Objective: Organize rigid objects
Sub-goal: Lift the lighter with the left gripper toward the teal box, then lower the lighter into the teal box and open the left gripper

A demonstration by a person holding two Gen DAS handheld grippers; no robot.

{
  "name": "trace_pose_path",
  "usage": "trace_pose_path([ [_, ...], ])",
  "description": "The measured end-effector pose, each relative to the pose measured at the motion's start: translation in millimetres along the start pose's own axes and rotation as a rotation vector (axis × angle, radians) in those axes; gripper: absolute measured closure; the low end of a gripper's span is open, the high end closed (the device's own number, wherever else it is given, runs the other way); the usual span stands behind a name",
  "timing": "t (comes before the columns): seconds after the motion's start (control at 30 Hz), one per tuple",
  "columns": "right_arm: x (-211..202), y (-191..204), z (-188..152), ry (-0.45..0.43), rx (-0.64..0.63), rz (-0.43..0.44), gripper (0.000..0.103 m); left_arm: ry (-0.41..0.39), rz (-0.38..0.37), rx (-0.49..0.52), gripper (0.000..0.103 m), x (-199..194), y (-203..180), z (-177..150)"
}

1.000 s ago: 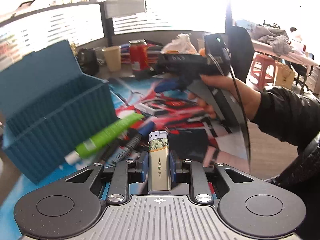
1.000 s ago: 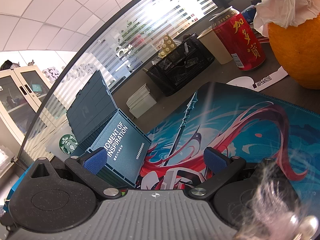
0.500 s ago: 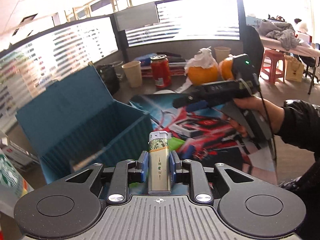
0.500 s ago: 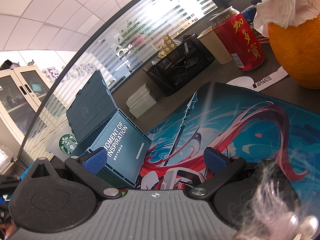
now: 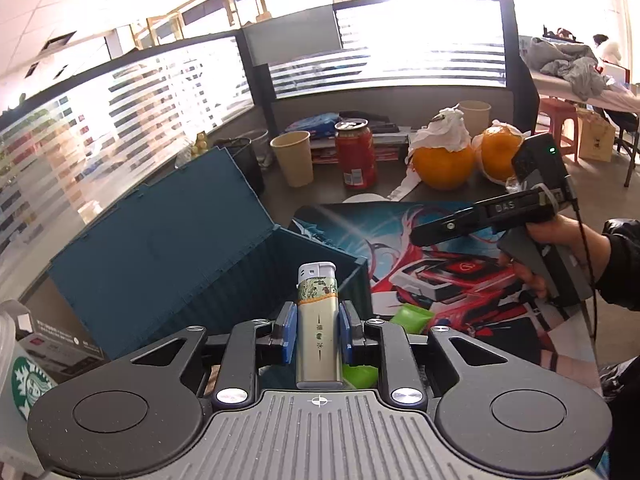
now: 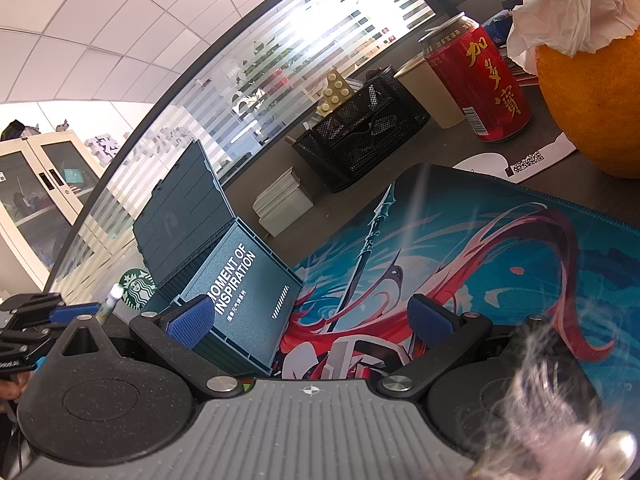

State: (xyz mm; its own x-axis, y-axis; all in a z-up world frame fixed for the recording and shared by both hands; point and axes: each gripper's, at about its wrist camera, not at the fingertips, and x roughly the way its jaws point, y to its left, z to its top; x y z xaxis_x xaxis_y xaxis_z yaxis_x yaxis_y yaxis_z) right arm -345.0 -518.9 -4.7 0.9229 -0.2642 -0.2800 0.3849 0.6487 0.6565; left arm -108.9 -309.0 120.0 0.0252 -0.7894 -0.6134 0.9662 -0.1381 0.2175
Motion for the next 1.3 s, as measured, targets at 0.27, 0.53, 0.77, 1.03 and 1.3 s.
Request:
trace_pose_path([
  [0.27,0.3,0.1,-0.1,0.001,-0.001,0.0,0.0,0.025,-0.009,-0.009,0.082,20.9,32.1,1.6],
  [0.53,0.1,0.0,0.1,0.0,0.0,0.001,0.0,0.043,-0.016,-0.012,0.082,34.5,51.8,0.0],
  [0.77,0.3,0.4,0.0,0.0,0.0,0.001,0.0,0.07,-0.032,-0.007,0.082,47.7,65.0,-0.7],
  [1.03,0.2,0.4,-0.1,0.001,0.0,0.0,0.0,0.08,-0.036,-0.033,0.082,57.1,74.3,-3.8],
  [1.3,0.4,0.6,-0.2,0.0,0.0,0.0,0.0,0.006,-0.005,-0.058,0.037,31.2,59.7,-3.4],
])
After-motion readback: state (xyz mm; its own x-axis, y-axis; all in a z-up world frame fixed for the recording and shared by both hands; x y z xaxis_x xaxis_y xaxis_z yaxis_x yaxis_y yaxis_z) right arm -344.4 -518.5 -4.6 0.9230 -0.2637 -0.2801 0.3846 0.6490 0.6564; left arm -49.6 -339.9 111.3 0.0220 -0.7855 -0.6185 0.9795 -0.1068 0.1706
